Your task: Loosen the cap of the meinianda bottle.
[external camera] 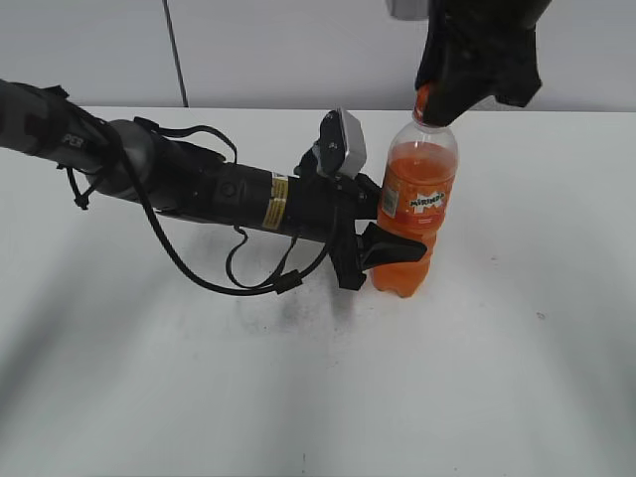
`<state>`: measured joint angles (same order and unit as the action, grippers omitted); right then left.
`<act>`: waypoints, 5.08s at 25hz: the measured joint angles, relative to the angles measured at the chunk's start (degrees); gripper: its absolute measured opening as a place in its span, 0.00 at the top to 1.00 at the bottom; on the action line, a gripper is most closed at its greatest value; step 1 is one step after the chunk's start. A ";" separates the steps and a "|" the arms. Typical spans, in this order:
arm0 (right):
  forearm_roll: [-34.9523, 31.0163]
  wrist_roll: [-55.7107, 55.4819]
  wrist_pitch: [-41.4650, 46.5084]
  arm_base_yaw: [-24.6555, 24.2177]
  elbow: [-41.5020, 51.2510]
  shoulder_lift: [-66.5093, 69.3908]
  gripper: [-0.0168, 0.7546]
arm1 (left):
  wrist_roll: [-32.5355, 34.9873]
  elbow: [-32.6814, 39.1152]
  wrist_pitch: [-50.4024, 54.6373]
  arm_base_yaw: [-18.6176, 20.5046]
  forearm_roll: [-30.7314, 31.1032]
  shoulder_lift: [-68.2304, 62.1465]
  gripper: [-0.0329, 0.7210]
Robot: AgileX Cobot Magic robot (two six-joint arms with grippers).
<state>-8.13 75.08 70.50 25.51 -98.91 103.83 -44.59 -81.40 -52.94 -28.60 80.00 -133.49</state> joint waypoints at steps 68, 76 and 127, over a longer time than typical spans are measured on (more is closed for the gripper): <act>-2.00 -0.94 -0.47 0.00 -0.04 -0.60 0.63 | -0.19 0.00 -0.04 0.11 0.09 0.00 0.45; -5.49 -26.11 -0.40 -0.72 -0.04 -6.14 0.63 | -0.19 0.00 -0.04 0.11 0.16 0.00 0.45; 1.21 -65.55 -55.43 -22.06 34.19 14.11 0.63 | -0.20 0.00 -0.03 0.15 -0.91 0.06 0.45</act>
<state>-6.91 9.54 15.06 3.45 -64.72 117.94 -44.79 -81.40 -52.97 -28.45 79.09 -133.42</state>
